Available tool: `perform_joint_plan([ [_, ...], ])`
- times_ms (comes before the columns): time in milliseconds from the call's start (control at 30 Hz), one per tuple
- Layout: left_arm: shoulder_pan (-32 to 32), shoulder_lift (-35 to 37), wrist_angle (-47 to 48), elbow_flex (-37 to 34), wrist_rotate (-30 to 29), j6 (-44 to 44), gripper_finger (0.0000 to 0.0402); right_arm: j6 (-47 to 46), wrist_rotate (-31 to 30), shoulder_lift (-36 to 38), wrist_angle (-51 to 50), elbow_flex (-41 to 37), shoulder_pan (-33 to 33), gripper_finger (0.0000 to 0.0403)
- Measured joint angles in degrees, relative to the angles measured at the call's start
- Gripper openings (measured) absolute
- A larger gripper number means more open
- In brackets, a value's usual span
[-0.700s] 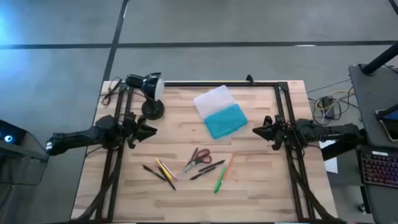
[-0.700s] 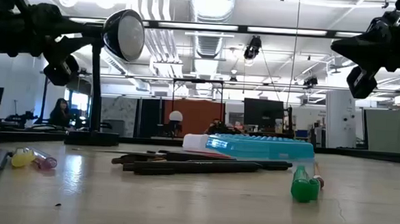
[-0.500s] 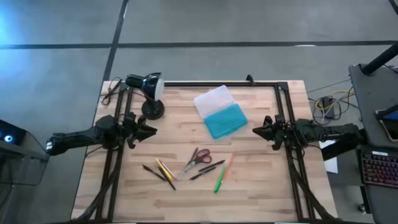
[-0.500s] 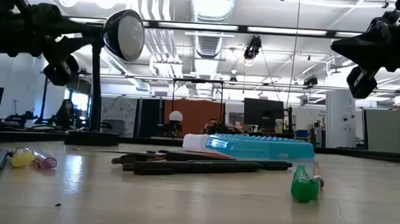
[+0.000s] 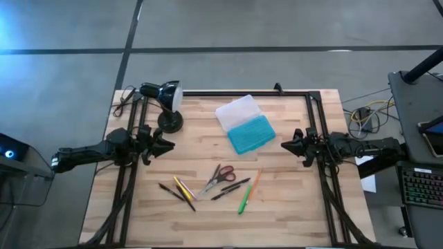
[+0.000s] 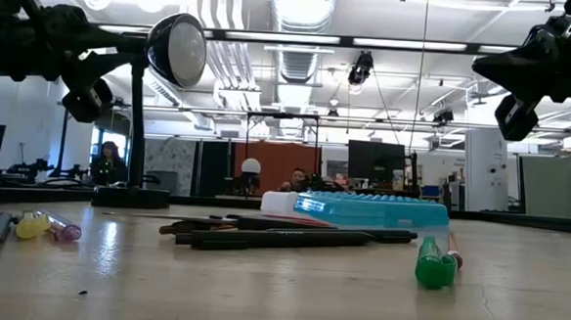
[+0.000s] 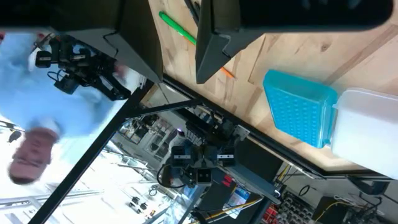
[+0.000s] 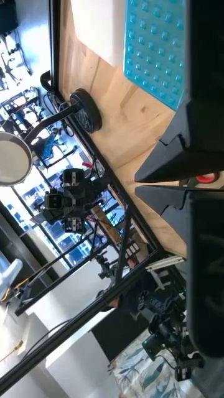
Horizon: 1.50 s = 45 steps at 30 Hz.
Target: Pick & place school supplies into a supply box
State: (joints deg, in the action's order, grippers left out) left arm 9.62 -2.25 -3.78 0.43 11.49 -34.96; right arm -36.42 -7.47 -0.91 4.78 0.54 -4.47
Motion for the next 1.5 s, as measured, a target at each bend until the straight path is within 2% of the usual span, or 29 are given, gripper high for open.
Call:
perform_joint_plan([
  [467, -0.02, -0.01, 0.01, -0.02, 0.01, 0.00, 0.0080, 0.04, -0.04, 0.00, 0.20, 0.02, 0.01, 0.0013],
  [533, 0.00, -0.01, 0.01, 0.00, 0.01, 0.00, 0.0080, 0.18, -2.75, -0.02, 1.39, 0.00, 0.02, 0.0013],
  [600, 0.00, 0.00, 0.00, -0.02, -0.01, 0.00, 0.0080, -4.66, -6.28, 0.02, 1.63, 0.00, 0.13, 0.0013],
  [733, -0.01, -0.01, 0.00, 0.00, 0.00, 0.00, 0.0080, -6.36, -6.60, -2.94, 0.60, 0.06, 0.20, 0.0013],
  [867, 0.00, -0.01, -0.01, -0.02, -0.01, 0.00, 0.0080, -18.61, -4.13, -10.60, -0.40, -0.02, 0.42, 0.0013],
  [933, 0.00, -0.01, -0.01, 0.00, -0.01, 0.00, 0.0080, -20.77, -3.96, -15.08, 2.26, -0.01, 0.42, 0.0013],
  [1100, -0.02, -0.01, -0.01, 0.00, -0.01, 0.00, 0.0080, -19.42, -1.74, -27.08, 2.86, 5.63, 0.57, 0.0013],
  [1200, -0.01, -0.01, -0.01, -0.02, 0.00, 0.00, 0.0080, -12.69, -2.11, -37.24, -1.08, 13.20, 1.40, 0.0013],
  [1267, -0.07, -0.01, -0.24, 0.00, -1.76, 0.01, 0.0080, -8.14, -5.76, -44.29, -6.09, 19.37, 3.10, 0.0013],
  [1333, -0.04, -0.01, -0.81, 0.00, -6.59, -0.32, 0.0080, -7.85, -11.53, -50.02, -11.90, 25.82, 5.06, 0.0013],
  [1433, -0.04, -0.01, -3.61, -0.02, -12.08, -10.96, 0.0080, -15.27, -19.83, -57.10, -20.29, 34.77, 8.30, 0.0013],
  [1500, 0.03, -0.01, -6.92, 0.00, -15.51, -19.46, 0.0080, -19.45, -21.82, -60.75, -25.91, 39.34, 10.58, 0.0013],
])
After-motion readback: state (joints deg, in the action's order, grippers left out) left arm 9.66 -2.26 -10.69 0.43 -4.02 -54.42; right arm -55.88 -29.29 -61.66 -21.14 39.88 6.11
